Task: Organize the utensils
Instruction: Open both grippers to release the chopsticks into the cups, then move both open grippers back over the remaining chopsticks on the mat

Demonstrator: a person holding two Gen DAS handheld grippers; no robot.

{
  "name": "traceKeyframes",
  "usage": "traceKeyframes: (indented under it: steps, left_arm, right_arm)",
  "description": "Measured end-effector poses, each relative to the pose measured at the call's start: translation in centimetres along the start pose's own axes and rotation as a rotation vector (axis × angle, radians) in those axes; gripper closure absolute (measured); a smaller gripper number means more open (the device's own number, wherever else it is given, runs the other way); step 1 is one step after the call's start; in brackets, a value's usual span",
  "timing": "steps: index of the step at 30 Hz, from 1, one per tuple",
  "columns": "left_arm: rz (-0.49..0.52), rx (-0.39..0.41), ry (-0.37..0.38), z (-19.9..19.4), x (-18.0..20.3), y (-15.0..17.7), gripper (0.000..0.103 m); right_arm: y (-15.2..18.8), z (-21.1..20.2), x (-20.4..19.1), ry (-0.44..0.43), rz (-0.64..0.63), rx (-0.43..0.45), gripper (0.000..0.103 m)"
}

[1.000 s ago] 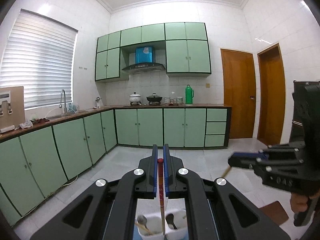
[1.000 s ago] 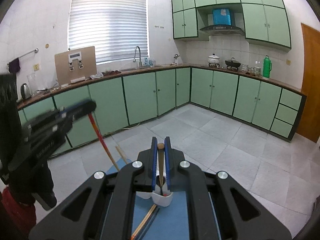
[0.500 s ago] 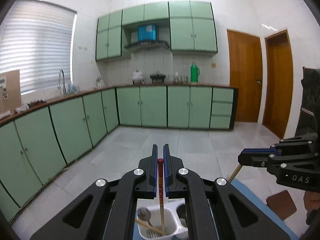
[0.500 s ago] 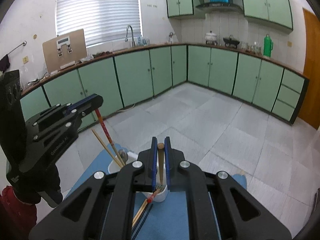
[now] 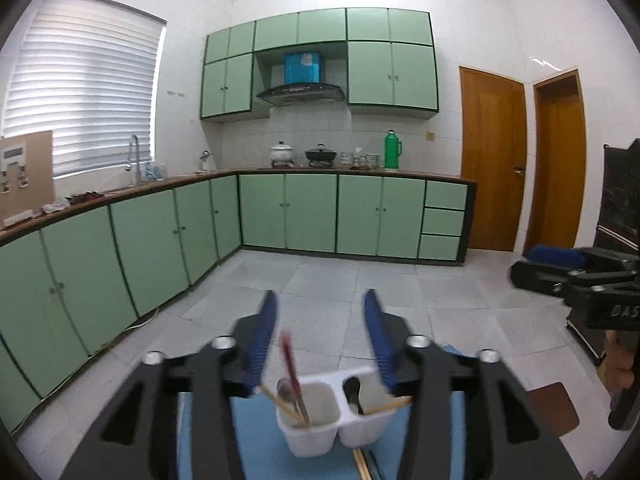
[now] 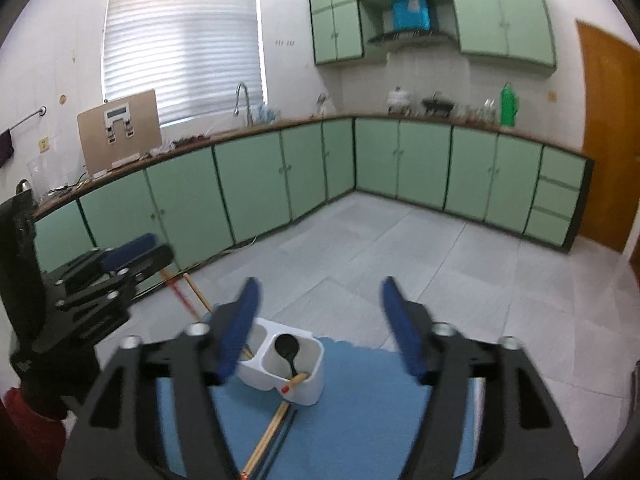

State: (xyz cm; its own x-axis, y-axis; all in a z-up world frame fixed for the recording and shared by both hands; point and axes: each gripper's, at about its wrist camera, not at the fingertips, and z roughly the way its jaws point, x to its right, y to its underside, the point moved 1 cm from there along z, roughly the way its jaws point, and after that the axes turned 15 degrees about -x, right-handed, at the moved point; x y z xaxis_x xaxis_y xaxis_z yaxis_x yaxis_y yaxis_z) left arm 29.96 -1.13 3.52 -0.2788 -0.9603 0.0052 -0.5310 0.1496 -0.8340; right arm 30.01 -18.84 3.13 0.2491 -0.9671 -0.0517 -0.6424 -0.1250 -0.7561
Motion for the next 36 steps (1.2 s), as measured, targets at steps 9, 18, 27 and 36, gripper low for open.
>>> traceKeyframes:
  steps: [9,18,27,36]
  left_arm:
    - [-0.046,-0.073,-0.001,-3.6,0.8,9.3,0.037]
    - [-0.084,-0.290,-0.034,-1.4,1.2,20.2,0.036]
    - [-0.077,-0.421,-0.057,0.4,1.8,25.9,0.037]
    - [-0.107,-0.510,-0.069,1.3,1.2,28.6,0.037]
  right_arm:
    - [9.0,-2.5,0.2,0.062,0.056,0.034,0.006]
    - [19.9,2.4,-1.6,0.075,0.158,-0.141,0.006]
    - [26.7,6.2,-5.1,0.055,0.190,-0.289,0.006]
    - [30.1,7.9,-7.6,0.059,0.143,-0.357,0.006]
